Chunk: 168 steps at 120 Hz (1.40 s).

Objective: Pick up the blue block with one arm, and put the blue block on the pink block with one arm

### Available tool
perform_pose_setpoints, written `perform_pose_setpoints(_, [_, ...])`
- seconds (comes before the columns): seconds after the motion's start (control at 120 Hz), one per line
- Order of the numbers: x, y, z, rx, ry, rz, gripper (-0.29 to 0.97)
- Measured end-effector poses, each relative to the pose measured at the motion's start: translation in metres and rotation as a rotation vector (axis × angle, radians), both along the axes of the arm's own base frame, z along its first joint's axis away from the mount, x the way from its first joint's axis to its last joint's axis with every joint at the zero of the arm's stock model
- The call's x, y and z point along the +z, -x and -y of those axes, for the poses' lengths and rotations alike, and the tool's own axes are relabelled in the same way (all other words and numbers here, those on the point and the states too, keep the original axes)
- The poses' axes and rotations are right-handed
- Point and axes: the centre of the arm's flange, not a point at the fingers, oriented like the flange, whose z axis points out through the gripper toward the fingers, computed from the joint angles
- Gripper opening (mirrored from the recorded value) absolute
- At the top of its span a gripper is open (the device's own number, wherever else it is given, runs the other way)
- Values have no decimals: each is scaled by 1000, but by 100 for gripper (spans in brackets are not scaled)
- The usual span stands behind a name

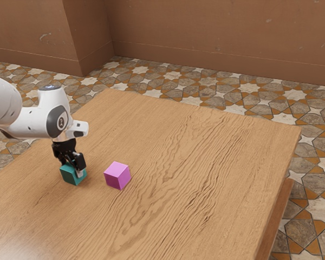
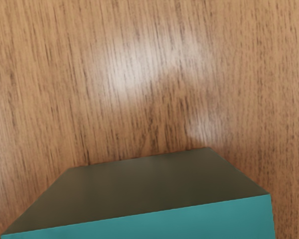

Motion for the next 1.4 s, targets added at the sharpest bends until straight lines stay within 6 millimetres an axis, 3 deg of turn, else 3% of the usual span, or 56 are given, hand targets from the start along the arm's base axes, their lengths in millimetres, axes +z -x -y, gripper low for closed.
perform_pose_setpoints(0.133, [-2,0,0,3,3,-1,45])
perform_pose_setpoints(0.517, [-1,-1,2,4,-3,2,35])
perform_pose_setpoints(0.633, [8,-4,7,0,-6,18,35])
perform_pose_setpoints(0.767, [38,-8,13,-7,-6,69,36])
perform_pose_setpoints(0.967, [72,-15,30,-6,0,109,36])
perform_pose_setpoints(1.058, [81,-22,47,-14,5,114,36])
perform_pose_setpoints(1.4, [85,-31,108,8,16,82,36])
